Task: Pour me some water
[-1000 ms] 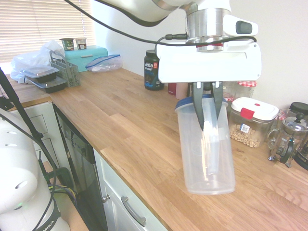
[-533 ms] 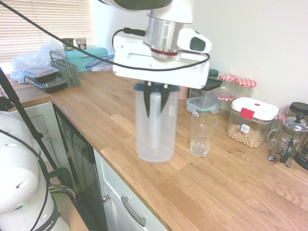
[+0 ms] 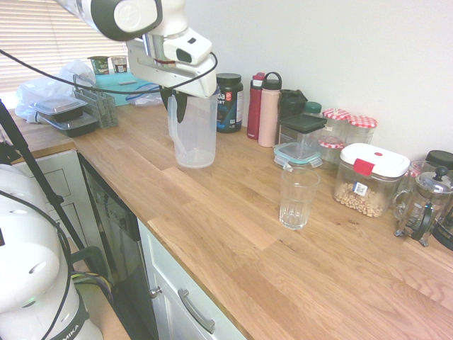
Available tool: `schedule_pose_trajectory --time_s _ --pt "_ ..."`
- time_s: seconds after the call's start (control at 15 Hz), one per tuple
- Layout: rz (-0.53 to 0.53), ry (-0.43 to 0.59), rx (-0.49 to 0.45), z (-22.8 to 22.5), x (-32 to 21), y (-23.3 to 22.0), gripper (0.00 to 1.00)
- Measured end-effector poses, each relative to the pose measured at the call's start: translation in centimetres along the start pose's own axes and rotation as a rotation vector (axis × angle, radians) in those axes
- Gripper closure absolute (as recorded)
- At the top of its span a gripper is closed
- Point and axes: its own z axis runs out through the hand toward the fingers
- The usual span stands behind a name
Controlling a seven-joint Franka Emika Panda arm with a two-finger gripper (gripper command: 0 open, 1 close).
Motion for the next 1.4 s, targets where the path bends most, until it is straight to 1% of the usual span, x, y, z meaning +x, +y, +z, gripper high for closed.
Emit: schedule_pose_trajectory --time_s 0.13,0.27,0.33,0.47,1.0,1.4 --pt "0.090 0.087 -0.001 4.3 -0.3 -3.2 1.00" --pt "0.197 0.146 -0.012 8.3 0.0 -4.5 1.00" --pt "0.252 0.168 -0.025 9.6 0.5 -4.6 1.00" --pt "0.314 0.210 -0.043 10.0 1.0 -5.4 1.00" --pt "0.359 0.195 -0.042 10.4 0.5 -7.2 1.00" --pt "0.367 0.172 -0.037 8.9 1.6 -7.5 1.00"
